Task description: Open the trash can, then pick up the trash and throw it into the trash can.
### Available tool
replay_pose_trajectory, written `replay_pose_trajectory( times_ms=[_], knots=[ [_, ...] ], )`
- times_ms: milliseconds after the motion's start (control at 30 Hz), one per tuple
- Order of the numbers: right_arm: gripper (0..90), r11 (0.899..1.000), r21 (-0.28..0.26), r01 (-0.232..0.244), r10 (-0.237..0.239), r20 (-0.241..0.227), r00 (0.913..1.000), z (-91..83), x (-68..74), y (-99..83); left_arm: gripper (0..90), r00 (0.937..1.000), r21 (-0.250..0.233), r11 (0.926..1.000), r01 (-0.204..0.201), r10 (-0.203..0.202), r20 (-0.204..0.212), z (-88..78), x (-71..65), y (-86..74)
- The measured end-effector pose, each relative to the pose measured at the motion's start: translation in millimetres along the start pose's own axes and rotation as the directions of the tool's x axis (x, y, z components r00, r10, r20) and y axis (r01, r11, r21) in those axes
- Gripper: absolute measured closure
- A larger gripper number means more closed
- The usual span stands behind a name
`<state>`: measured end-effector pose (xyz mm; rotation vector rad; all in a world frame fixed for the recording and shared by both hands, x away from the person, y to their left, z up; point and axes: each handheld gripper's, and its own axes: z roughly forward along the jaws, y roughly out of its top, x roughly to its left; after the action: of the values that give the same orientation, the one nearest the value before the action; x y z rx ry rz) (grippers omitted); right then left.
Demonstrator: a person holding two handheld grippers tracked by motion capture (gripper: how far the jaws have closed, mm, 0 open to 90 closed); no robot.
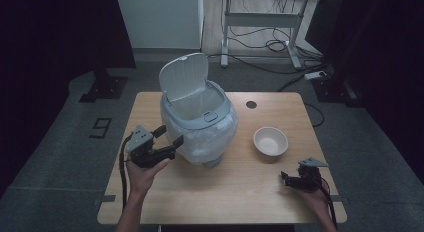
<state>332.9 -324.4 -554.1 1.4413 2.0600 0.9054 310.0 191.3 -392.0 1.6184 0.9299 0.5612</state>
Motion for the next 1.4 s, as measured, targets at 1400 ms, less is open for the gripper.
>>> replay_pose_trajectory(
  times_ms=[1400],
  knots=[
    [20.1,0.987,-0.136,-0.085,0.09,0.032,0.9954,-17.8,11.2,44.5,26.8,0.9941,0.157,0.9843,0.082,-0.069,-0.083,10.6,41.2,-71.5]
  ],
)
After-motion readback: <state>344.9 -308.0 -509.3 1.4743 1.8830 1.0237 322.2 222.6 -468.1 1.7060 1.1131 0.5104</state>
